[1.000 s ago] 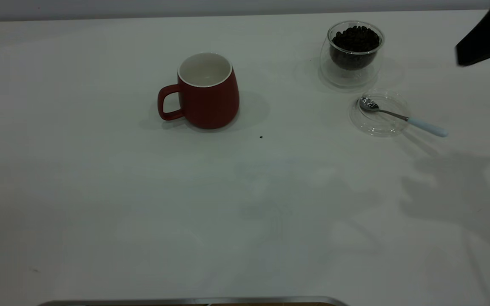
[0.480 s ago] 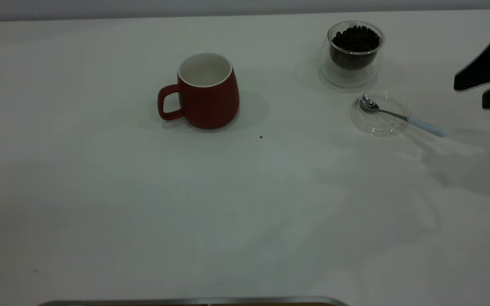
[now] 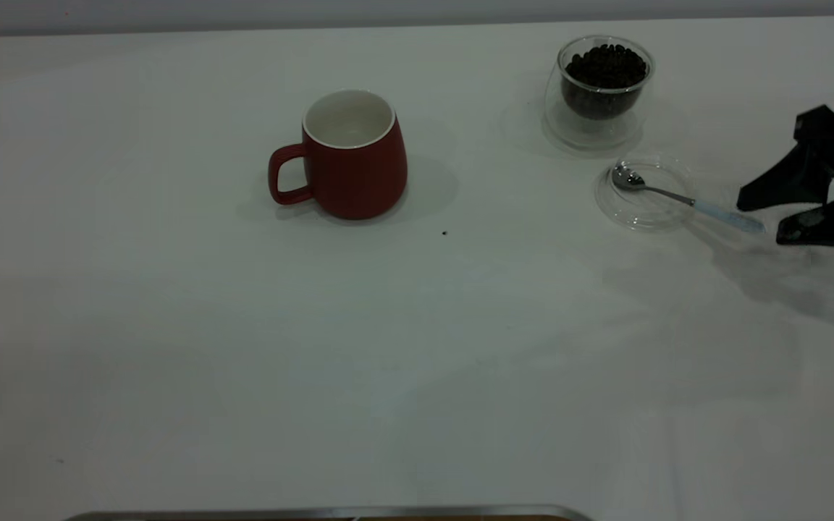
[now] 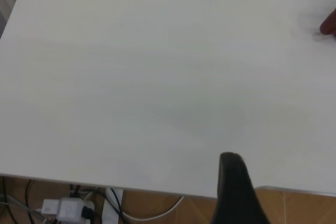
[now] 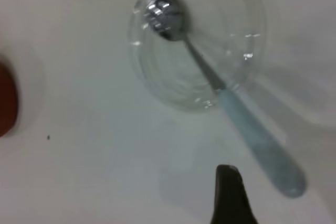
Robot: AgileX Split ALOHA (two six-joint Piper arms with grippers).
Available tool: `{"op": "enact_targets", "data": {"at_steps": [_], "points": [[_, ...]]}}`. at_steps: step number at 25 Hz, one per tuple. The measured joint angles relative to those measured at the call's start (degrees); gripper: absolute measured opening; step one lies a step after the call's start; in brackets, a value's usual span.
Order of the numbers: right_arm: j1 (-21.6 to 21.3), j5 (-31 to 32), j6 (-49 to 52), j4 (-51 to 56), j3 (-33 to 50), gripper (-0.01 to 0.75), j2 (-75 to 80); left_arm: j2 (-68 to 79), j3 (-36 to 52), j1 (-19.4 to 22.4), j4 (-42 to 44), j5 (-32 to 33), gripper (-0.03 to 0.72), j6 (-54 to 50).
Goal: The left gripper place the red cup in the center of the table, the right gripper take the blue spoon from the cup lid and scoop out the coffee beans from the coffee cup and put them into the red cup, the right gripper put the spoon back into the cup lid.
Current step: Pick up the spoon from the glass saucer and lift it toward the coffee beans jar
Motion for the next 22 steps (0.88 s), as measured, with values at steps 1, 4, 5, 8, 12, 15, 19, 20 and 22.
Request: {"op": "enact_targets", "data": {"at_steps": [1, 4, 5, 8, 12, 15, 19, 20, 22], "points": [[-0.5, 0.2, 0.0, 0.0, -0.2, 0.527, 0.4, 0.0, 0.0, 0.0, 0.0, 0.0, 0.518, 0.0], [-1.7, 2.4, -0.3, 0.2, -0.9, 0.527, 1.8, 0.0, 0.0, 0.0, 0.0, 0.0, 0.518, 0.0], [-1.8, 3.2, -0.5, 0.2, -1.3, 0.527, 2.3, 0.0, 0.0, 0.0, 0.0, 0.0, 0.518, 0.0], [-1.9, 6.0, -0.9, 0.3, -2.8, 0.527, 4.1, 0.0, 0.0, 0.0, 0.0, 0.0, 0.518, 0.0], [-1.9, 8.7, -1.0, 0.3, -4.1, 0.527, 6.4, 0.0, 0.0, 0.0, 0.0, 0.0, 0.518, 0.0], [-1.9, 9.6, -1.0, 0.3, -4.1, 0.527, 7.0, 0.0, 0.0, 0.0, 0.0, 0.0, 0.518, 0.0], [-1.9, 10.2, -1.0, 0.4, -4.1, 0.527, 7.3, 0.0, 0.0, 0.0, 0.0, 0.0, 0.518, 0.0], [-1.9, 10.2, -1.0, 0.4, -4.1, 0.525, 7.4, 0.0, 0.0, 0.0, 0.0, 0.0, 0.518, 0.0], [-1.9, 10.5, -1.0, 0.4, -4.1, 0.519, 7.8, 0.0, 0.0, 0.0, 0.0, 0.0, 0.518, 0.0]]}}
